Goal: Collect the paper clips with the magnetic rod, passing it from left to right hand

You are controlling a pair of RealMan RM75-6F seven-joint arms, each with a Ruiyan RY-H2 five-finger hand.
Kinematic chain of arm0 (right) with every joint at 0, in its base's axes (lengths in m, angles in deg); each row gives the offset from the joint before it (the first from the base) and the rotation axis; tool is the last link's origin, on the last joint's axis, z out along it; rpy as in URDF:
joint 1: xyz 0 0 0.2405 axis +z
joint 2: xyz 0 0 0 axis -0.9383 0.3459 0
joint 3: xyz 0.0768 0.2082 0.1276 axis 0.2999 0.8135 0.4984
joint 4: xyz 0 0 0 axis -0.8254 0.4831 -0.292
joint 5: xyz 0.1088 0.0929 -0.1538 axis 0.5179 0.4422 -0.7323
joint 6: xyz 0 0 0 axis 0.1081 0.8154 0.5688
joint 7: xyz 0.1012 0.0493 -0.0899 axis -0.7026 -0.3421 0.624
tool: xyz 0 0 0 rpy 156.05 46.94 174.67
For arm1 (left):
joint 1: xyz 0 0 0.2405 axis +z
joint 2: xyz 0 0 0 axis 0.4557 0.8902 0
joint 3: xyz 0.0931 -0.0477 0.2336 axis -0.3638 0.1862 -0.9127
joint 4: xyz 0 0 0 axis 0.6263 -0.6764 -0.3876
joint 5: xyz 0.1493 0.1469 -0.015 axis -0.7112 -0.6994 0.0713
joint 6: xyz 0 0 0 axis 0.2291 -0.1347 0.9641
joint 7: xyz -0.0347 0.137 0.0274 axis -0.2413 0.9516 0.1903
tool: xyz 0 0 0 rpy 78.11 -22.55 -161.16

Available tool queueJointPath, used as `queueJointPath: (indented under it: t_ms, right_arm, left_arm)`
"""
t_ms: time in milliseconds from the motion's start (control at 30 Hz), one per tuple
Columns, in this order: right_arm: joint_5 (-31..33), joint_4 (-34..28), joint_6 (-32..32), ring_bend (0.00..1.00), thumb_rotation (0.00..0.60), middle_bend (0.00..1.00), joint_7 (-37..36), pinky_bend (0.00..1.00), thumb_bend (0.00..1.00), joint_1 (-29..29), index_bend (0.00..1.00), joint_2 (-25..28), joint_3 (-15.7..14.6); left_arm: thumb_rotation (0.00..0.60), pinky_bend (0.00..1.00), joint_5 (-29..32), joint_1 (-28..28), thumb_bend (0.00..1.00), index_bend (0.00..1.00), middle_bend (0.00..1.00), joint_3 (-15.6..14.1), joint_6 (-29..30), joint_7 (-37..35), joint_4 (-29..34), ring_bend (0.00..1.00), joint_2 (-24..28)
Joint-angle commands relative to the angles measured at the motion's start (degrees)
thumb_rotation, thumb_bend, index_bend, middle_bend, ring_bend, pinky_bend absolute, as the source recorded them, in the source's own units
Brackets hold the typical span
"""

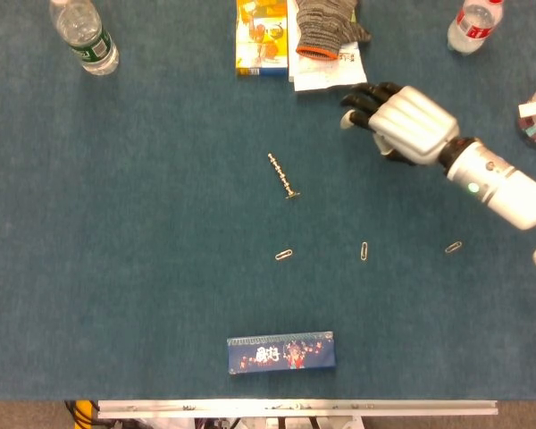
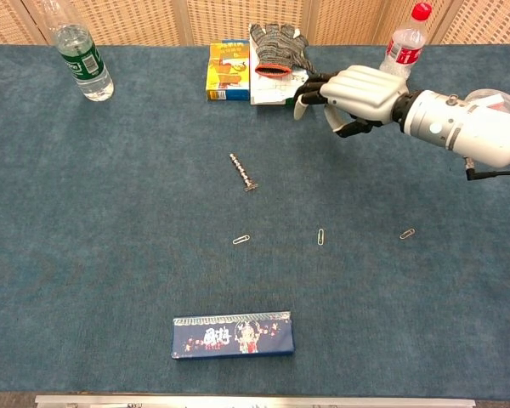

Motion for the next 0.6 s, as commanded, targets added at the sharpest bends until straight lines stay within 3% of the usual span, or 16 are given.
queueJointPath:
  t_ms: [33, 600]
  right_arm:
    - [-1.41, 1.97, 1.64, 0.1, 0.6, 0.18, -2.11, 0.22, 0.89, 1.03, 0.3, -1.87, -1.06]
    - [-4.24, 13.28, 4.72, 0.1, 0.6, 0.18, -10.48, 0.22, 0.89, 4.95, 0.3, -10.82, -4.78]
  left_arm:
    - [0.6, 0.0, 0.05, 0.26, 0.36, 0.08, 0.0, 0.17, -0.14, 0.03, -0.18, 0.0, -0.17]
    - [0.6, 0.0, 0.17, 1.51, 0.36, 0.08, 0.0, 0.79, -2.06, -1.01, -1.27, 0.0, -0.1]
